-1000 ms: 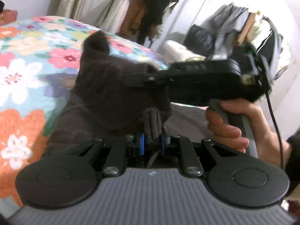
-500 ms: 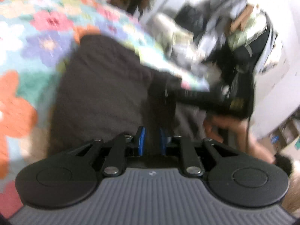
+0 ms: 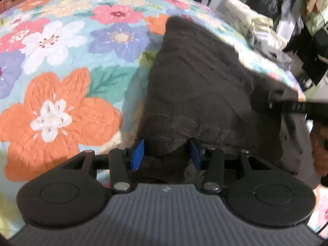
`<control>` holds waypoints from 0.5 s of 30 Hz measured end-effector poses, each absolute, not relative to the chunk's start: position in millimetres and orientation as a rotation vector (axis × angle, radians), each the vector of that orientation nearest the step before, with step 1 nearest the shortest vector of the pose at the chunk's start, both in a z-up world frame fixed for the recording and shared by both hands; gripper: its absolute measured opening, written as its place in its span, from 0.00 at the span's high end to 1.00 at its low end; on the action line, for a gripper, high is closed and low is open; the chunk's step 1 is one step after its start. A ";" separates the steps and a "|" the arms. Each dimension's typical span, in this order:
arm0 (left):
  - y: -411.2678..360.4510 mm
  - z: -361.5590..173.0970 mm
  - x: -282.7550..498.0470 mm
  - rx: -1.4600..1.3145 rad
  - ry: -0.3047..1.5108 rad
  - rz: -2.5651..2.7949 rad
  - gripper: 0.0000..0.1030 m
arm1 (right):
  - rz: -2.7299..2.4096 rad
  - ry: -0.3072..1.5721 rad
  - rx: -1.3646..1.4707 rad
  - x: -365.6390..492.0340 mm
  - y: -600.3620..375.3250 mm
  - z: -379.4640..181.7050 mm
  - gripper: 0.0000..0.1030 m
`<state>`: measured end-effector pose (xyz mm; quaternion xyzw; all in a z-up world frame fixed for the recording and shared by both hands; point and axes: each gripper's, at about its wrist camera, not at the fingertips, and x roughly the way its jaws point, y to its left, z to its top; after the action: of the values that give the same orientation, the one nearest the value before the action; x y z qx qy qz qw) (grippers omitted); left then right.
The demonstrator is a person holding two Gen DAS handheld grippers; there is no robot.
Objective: Fold clothes
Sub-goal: 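Fold the sweater side over toward the other gripper with both grippers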
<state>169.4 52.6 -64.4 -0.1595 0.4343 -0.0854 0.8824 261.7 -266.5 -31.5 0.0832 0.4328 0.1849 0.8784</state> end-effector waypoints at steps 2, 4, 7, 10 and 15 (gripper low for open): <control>61.4 -58.2 167.7 -0.396 0.891 -0.211 0.56 | 0.373 0.887 0.200 255.0 -273.6 -19.5 0.91; 66.2 -51.7 165.7 -0.435 0.868 -0.249 0.56 | 0.340 0.882 0.220 248.3 -281.5 -4.8 0.91; 62.8 -50.2 167.8 -0.501 0.849 -0.300 0.57 | 0.287 0.902 0.179 247.3 -286.7 -2.9 0.91; 46.4 -65.2 176.7 -0.471 0.914 -0.298 0.57 | 0.228 0.952 0.107 256.0 -283.2 -32.7 0.91; 27.9 -83.5 179.5 -0.374 0.951 -0.266 0.57 | 0.212 0.967 0.154 258.4 -288.7 -52.4 0.89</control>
<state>179.5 27.9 -83.5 -0.1784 0.4538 -0.1270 0.8638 258.4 -288.7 -52.4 0.0736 0.4634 0.1016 0.8772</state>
